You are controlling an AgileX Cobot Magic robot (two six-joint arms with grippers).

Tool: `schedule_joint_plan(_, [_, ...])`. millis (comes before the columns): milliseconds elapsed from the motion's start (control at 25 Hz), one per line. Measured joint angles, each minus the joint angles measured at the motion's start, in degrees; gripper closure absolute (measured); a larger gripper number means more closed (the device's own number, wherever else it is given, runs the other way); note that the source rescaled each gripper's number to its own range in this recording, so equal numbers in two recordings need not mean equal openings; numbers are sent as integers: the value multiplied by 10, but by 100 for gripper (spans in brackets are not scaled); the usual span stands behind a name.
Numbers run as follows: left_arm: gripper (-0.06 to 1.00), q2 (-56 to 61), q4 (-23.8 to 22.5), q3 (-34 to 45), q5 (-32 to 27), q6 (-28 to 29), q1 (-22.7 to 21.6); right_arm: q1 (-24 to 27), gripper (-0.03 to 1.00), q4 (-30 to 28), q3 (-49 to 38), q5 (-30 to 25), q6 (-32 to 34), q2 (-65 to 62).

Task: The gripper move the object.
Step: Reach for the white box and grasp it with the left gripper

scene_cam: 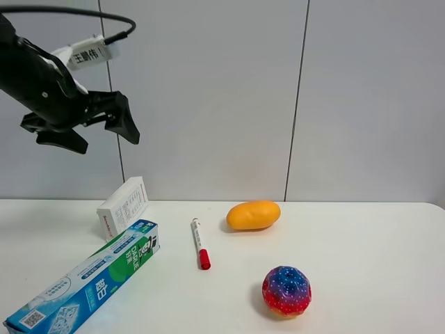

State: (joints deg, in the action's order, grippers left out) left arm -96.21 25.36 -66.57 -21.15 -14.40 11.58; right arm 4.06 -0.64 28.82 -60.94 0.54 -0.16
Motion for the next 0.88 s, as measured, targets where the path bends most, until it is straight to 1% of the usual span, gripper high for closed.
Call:
schedule_joint_plan(440, [-1, -145, -1, 0, 98, -38, 4, 0, -3, 0, 0, 0, 0, 0])
schedule_joint_plan(560, [-1, -178, -1, -15, 126, -43, 4, 0, -3, 0, 0, 0, 0, 0])
schedule_joint_plan(680, [-1, -204, -1, -45, 136, -44, 4, 0, -3, 0, 0, 0, 0, 0])
schedule_joint_plan(880, [-1, -242, -1, -91, 133, -44, 4, 0, -3, 0, 0, 0, 0, 0])
